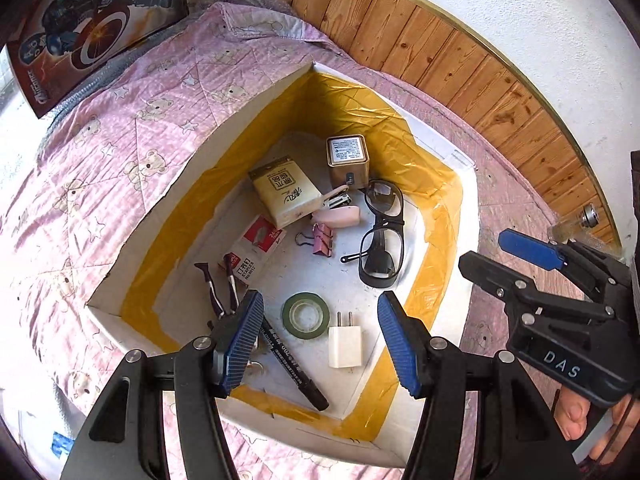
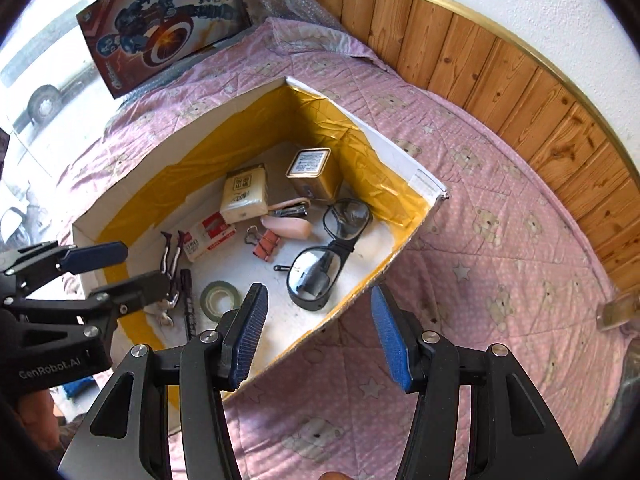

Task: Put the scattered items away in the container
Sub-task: 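Withdraw both open tools from above the white box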

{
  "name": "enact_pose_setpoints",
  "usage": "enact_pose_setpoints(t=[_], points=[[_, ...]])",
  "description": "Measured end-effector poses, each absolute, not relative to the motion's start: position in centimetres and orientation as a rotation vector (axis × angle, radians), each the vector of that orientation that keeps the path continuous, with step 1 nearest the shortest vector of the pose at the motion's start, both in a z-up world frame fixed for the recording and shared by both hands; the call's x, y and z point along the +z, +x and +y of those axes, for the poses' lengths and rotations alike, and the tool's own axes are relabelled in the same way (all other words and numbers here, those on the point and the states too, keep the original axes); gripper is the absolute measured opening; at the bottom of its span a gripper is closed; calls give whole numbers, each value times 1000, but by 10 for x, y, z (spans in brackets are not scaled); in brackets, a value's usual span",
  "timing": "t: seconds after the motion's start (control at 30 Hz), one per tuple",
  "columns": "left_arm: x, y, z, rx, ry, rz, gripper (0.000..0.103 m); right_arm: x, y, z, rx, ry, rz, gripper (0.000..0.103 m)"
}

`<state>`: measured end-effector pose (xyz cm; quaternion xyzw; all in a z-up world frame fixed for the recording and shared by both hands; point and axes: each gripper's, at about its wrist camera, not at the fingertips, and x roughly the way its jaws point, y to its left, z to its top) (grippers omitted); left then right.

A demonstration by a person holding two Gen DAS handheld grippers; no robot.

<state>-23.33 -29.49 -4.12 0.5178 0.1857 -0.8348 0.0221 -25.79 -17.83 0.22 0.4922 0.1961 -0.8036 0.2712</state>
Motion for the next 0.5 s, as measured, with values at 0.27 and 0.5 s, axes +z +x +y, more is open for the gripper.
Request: enact_pose_setpoints(t=[0.27, 0.5], points=[[-21, -212, -286, -2605, 1576, 541, 61, 9, -231, -165, -2166, 1395, 443, 57], [-4, -199, -279, -2644, 1538, 524, 61, 23, -209, -163, -2171, 1370, 447, 57]])
